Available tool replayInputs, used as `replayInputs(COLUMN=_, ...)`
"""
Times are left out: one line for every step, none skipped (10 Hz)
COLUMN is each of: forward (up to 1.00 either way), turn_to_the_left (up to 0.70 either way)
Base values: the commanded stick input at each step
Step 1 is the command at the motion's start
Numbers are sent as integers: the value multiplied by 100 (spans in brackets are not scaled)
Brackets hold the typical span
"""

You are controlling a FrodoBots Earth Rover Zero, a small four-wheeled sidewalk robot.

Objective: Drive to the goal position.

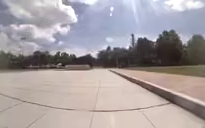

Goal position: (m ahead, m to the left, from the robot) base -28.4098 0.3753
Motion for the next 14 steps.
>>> replayInputs(forward=70, turn_to_the_left=0)
replayInputs(forward=70, turn_to_the_left=0)
replayInputs(forward=70, turn_to_the_left=0)
replayInputs(forward=70, turn_to_the_left=0)
replayInputs(forward=70, turn_to_the_left=0)
replayInputs(forward=70, turn_to_the_left=0)
replayInputs(forward=70, turn_to_the_left=0)
replayInputs(forward=70, turn_to_the_left=0)
replayInputs(forward=70, turn_to_the_left=0)
replayInputs(forward=70, turn_to_the_left=0)
replayInputs(forward=70, turn_to_the_left=0)
replayInputs(forward=6, turn_to_the_left=0)
replayInputs(forward=-20, turn_to_the_left=1)
replayInputs(forward=-42, turn_to_the_left=2)
